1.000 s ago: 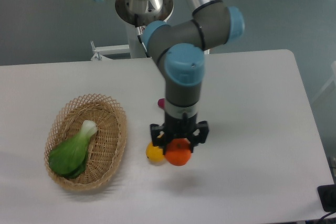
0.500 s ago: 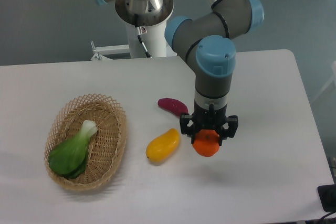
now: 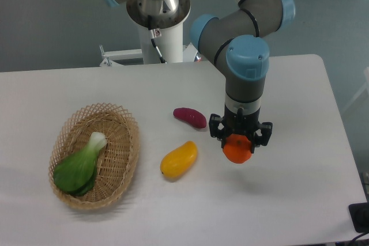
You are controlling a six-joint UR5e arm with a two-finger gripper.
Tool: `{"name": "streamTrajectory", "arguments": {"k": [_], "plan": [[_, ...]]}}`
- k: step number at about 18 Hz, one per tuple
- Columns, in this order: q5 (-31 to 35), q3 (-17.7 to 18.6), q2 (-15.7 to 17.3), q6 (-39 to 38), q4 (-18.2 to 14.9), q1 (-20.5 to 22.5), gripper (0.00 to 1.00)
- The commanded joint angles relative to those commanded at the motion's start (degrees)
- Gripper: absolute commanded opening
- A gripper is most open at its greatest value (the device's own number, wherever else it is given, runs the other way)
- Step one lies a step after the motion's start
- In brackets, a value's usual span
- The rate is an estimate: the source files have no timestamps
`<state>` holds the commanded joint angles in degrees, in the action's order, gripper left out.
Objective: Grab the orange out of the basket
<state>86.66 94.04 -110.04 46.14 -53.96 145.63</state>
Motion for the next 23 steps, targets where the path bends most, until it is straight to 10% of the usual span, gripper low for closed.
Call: {"name": "streamTrajectory", "arguments": {"k": [23], "plan": [[5.3, -1.1, -0.4, 14.2, -0.4, 0.8, 0.71]]}}
